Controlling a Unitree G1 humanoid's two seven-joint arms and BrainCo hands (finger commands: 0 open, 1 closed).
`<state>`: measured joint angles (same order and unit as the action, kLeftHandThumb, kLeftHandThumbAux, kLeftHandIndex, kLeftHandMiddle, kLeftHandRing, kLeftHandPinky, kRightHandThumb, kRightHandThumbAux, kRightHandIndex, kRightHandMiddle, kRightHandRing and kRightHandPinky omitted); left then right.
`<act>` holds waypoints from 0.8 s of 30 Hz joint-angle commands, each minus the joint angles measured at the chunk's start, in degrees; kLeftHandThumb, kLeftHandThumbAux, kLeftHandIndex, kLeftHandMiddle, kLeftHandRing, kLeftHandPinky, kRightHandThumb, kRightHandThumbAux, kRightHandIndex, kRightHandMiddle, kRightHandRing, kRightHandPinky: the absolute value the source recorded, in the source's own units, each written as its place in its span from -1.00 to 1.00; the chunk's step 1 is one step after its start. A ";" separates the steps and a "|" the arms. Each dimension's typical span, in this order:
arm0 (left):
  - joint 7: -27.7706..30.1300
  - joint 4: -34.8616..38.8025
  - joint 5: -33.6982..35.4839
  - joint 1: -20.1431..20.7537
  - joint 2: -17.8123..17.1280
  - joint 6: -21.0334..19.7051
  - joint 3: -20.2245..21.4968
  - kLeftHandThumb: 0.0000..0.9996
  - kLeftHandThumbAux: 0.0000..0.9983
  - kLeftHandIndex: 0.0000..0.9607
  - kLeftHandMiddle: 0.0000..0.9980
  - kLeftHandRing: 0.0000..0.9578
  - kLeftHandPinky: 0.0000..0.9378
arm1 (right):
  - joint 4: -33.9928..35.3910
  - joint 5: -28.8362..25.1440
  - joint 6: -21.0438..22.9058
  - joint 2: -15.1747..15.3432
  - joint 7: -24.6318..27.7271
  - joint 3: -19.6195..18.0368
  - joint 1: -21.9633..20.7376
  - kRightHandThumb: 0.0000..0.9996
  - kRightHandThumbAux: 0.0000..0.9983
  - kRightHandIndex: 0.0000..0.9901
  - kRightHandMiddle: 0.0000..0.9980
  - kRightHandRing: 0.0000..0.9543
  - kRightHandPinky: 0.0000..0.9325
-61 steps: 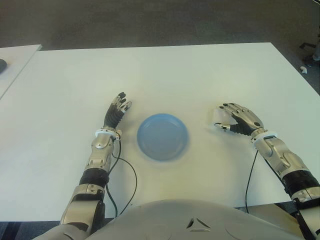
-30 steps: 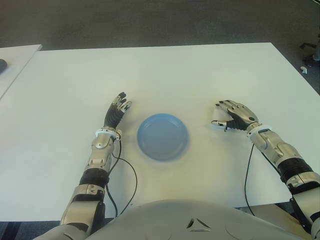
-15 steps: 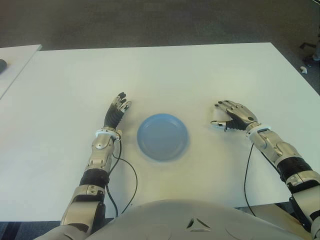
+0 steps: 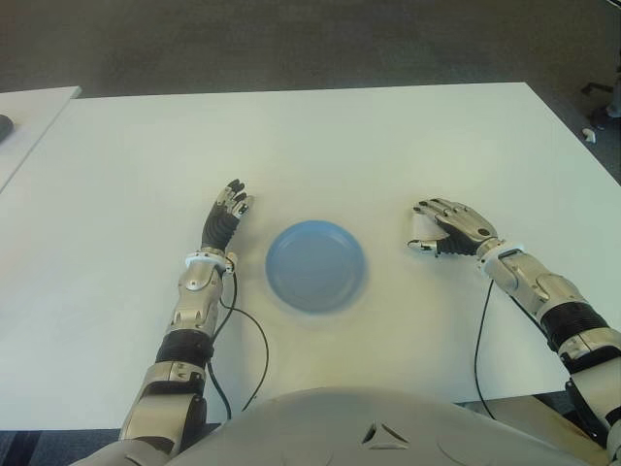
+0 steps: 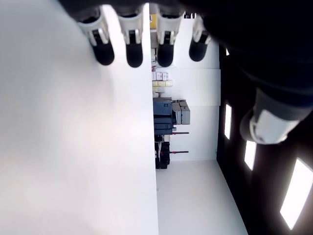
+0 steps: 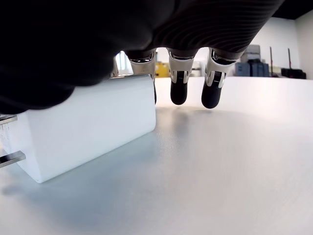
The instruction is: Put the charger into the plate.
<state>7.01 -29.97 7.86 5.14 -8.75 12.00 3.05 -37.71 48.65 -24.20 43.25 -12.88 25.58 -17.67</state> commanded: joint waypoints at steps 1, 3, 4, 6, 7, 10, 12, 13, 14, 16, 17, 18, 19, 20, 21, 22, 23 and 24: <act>1.64 -2.93 -1.10 -4.94 1.72 -6.71 -1.93 -1.00 0.00 -0.92 -0.81 -0.80 -0.73 | 0.52 1.58 -0.84 1.25 1.72 1.60 1.12 -0.38 -0.82 -1.00 -1.00 -1.00 -1.00; 1.63 -2.68 -1.13 -5.09 1.72 -6.82 -1.94 -1.00 -0.01 -0.92 -0.81 -0.80 -0.74 | 0.76 1.68 -0.95 1.48 1.81 1.71 1.26 -0.39 -0.81 -1.00 -1.00 -1.00 -1.00; 1.62 -2.66 -1.17 -5.10 1.71 -6.87 -1.96 -1.00 -0.01 -0.92 -0.81 -0.80 -0.74 | 0.87 2.07 -1.16 1.74 1.78 2.01 1.28 -0.39 -0.81 -1.00 -1.00 -1.00 -1.00; 1.63 -2.70 -1.19 -5.06 1.71 -7.02 -1.97 -1.00 -0.01 -0.91 -0.81 -0.80 -0.74 | 0.99 2.76 -1.49 2.19 1.73 2.58 1.32 -0.40 -0.80 -1.00 -1.00 -1.00 -1.00; 1.64 -2.77 -1.18 -5.01 1.72 -7.13 -1.96 -1.00 -0.01 -0.91 -0.81 -0.80 -0.74 | 1.04 3.23 -1.64 2.46 1.69 2.93 1.34 -0.40 -0.80 -1.00 -1.00 -1.00 -1.00; 1.62 -2.92 -1.16 -4.92 1.75 -7.25 -1.91 -1.00 -0.01 -0.91 -0.80 -0.79 -0.73 | 1.01 4.30 -1.92 3.04 1.45 3.76 1.31 -0.41 -0.80 -1.00 -1.00 -1.00 -1.00; 1.54 -3.03 -1.17 -4.86 1.79 -7.24 -1.88 -1.00 -0.01 -0.91 -0.80 -0.79 -0.72 | 0.87 5.09 -2.11 3.44 1.30 4.44 1.15 -0.42 -0.81 -1.00 -1.00 -1.00 -1.00; 1.49 -3.08 -1.18 -4.83 1.81 -7.23 -1.87 -1.00 -0.01 -0.91 -0.79 -0.79 -0.72 | 0.83 5.41 -2.16 3.59 1.29 4.70 1.05 -0.43 -0.81 -1.00 -1.00 -1.00 -1.00; 1.41 -3.15 -1.22 -4.79 1.84 -7.19 -1.86 -1.00 -0.01 -0.90 -0.79 -0.78 -0.71 | 0.71 5.79 -2.28 3.76 1.34 5.05 0.89 -0.44 -0.81 -1.00 -1.00 -1.00 -1.00; 1.29 -3.09 -1.29 -4.83 1.90 -7.15 -1.87 -1.00 -0.01 -0.90 -0.78 -0.77 -0.70 | 0.60 6.20 -2.46 4.07 1.36 5.51 0.75 -0.45 -0.81 -1.00 -1.00 -1.00 -1.00; 1.25 -3.00 -1.32 -4.88 1.93 -7.15 -1.88 -1.00 -0.01 -0.89 -0.78 -0.77 -0.70 | 0.58 6.30 -2.54 4.19 1.36 5.65 0.72 -0.45 -0.81 -1.00 -1.00 -1.00 -1.00; 1.24 -2.92 -1.33 -4.92 1.95 -7.16 -1.89 -1.00 -0.01 -0.89 -0.77 -0.77 -0.70 | 0.56 6.42 -2.60 4.31 1.42 5.83 0.69 -0.46 -0.81 -1.00 -1.00 -1.00 -1.00; 1.23 -2.87 -1.34 -4.95 1.97 -7.17 -1.89 -1.00 -0.01 -0.89 -0.77 -0.77 -0.70 | 0.54 6.49 -2.64 4.39 1.46 5.99 0.66 -0.46 -0.81 -1.00 -1.00 -1.00 -1.00; 1.21 -2.86 -1.34 -4.95 1.98 -7.16 -1.89 -1.00 -0.02 -0.88 -0.77 -0.76 -0.70 | 0.48 6.63 -2.69 4.49 1.55 6.23 0.59 -0.46 -0.81 -1.00 -1.00 -1.00 -1.00; 1.20 -2.86 -1.35 -4.96 1.99 -7.15 -1.89 -1.00 -0.02 -0.88 -0.77 -0.76 -0.70 | 0.43 6.71 -2.72 4.57 1.60 6.43 0.54 -0.46 -0.81 -1.00 -1.00 -1.00 -1.00; 1.19 -2.86 -1.36 -4.95 2.01 -7.13 -1.89 -1.00 -0.02 -0.88 -0.77 -0.76 -0.70 | 0.38 6.79 -2.75 4.65 1.65 6.64 0.47 -0.46 -0.81 -1.00 -1.00 -1.00 -1.00; 1.18 -2.86 -1.37 -4.95 2.02 -7.12 -1.89 -1.00 -0.02 -0.88 -0.77 -0.76 -0.70 | 0.34 6.84 -2.77 4.71 1.67 6.79 0.43 -0.45 -0.81 -1.00 -1.00 -1.00 -1.00; 1.18 -2.86 -1.37 -4.96 2.01 -7.11 -1.89 -1.00 -0.02 -0.88 -0.76 -0.76 -0.70 | 0.46 7.00 -2.70 4.81 1.82 6.98 0.38 -0.45 -0.81 -1.00 -1.00 -1.00 -1.00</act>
<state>7.01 -29.31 7.84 4.74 -8.52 11.50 3.13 -36.20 53.44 -25.97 47.83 -12.93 30.40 -18.76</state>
